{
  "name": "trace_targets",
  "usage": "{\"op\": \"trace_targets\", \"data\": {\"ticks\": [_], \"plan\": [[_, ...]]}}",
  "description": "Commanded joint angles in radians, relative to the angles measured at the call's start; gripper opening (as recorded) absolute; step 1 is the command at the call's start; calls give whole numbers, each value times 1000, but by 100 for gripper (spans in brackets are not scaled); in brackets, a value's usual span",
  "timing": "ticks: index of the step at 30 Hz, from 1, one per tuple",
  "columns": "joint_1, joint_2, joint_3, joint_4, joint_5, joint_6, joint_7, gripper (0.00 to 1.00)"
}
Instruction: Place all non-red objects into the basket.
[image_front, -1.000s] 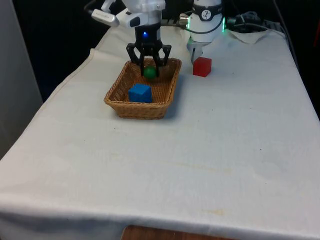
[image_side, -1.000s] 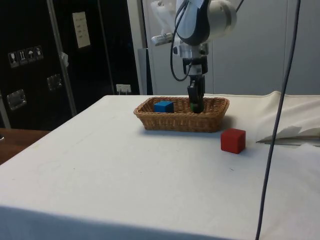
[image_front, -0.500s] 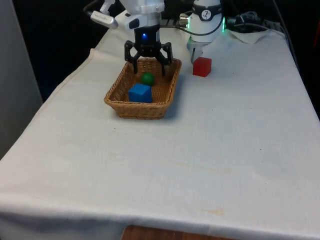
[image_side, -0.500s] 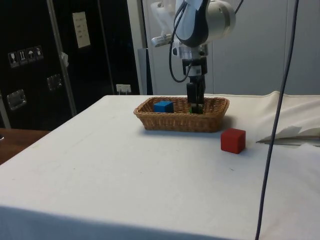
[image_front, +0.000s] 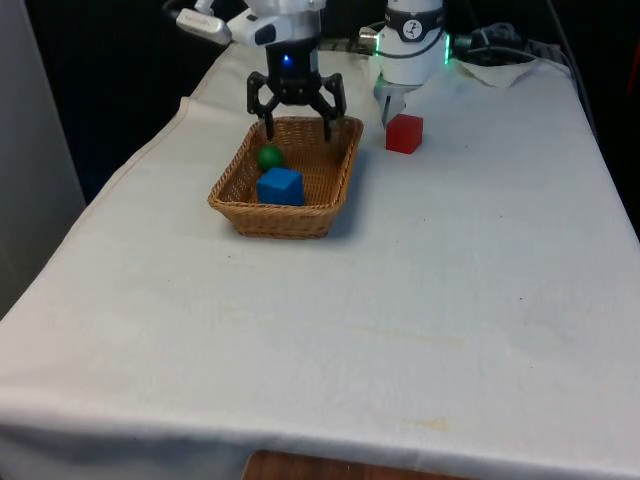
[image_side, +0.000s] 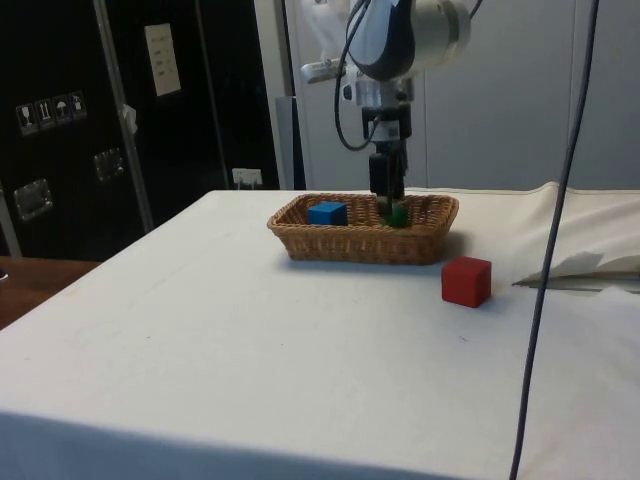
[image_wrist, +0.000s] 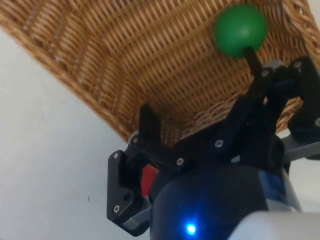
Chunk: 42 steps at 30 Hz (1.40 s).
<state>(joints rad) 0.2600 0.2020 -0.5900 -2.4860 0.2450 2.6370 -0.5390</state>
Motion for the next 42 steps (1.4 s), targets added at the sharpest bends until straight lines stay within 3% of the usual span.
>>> {"op": "trace_targets", "data": {"ticks": [1, 8, 9, 10, 16, 19, 20, 28, 29, 31, 42], "plan": [[5, -11, -13, 2, -25, -14, 15, 100], [12, -83, -5, 9, -75, -63, 54, 100], [3, -82, -2, 1, -52, -51, 30, 100], [12, -93, -2, 10, -83, -71, 61, 100], [13, -149, 21, 21, -125, -120, 88, 100], [10, -159, 27, 20, -113, -123, 72, 100], [14, -167, 30, 26, -134, -137, 88, 100], [14, -215, 59, 38, -150, -182, 86, 100], [12, -214, 59, 37, -133, -178, 72, 100], [15, -228, 69, 41, -153, -191, 84, 100], [15, -271, 112, 40, -152, -201, 74, 100]]}}
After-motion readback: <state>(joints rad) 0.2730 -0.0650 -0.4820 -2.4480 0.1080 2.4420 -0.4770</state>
